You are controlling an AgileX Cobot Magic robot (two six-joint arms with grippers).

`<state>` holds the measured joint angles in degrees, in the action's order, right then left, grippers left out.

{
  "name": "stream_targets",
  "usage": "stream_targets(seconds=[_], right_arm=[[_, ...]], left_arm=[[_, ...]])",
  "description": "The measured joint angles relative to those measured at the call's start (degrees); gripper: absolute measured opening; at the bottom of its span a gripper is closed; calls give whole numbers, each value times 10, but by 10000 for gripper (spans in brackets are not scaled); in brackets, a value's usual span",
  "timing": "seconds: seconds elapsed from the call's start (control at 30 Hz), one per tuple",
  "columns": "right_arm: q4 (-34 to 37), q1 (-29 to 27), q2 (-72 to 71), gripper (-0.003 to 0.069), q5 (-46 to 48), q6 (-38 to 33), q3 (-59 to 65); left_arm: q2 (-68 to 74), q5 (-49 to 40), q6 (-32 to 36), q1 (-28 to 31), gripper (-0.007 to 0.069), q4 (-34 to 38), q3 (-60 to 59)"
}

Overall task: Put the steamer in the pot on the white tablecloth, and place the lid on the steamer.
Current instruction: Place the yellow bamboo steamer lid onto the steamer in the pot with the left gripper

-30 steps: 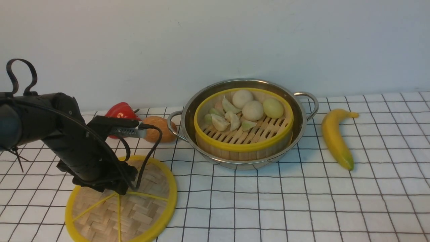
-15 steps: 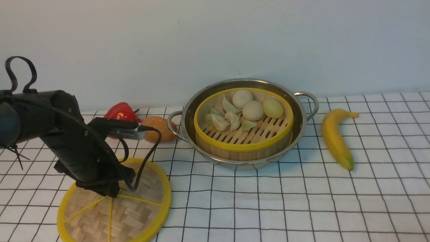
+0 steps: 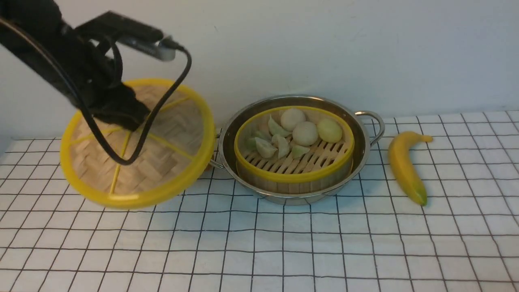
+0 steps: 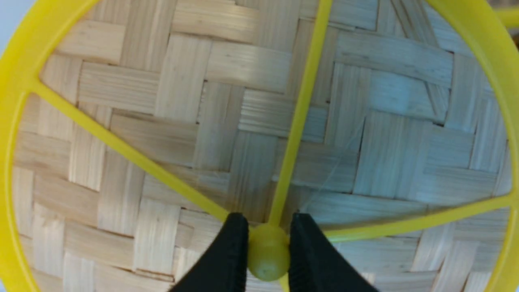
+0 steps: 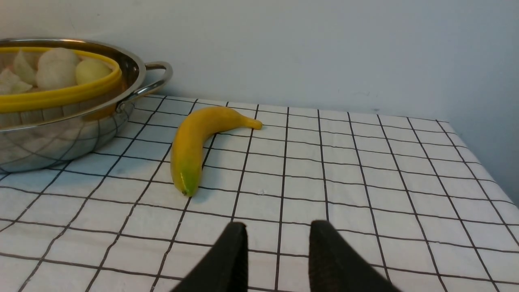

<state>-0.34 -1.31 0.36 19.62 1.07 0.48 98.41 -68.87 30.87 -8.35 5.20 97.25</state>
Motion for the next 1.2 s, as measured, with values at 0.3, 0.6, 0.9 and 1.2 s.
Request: stream_targets(seconds=[0.3, 0.6, 0.9, 1.2], right_arm=[[0, 0, 0, 240, 0, 0, 0], [0, 0, 0, 240, 0, 0, 0], [0, 0, 0, 240, 0, 0, 0], [0, 0, 0, 240, 0, 0, 0]], left_arm=[[147, 11, 182, -84, 116, 55, 174], [294, -5, 267, -109, 116, 111, 351], [339, -10, 255, -121, 116, 120, 386], [339, -13, 188, -148, 116, 73, 390]])
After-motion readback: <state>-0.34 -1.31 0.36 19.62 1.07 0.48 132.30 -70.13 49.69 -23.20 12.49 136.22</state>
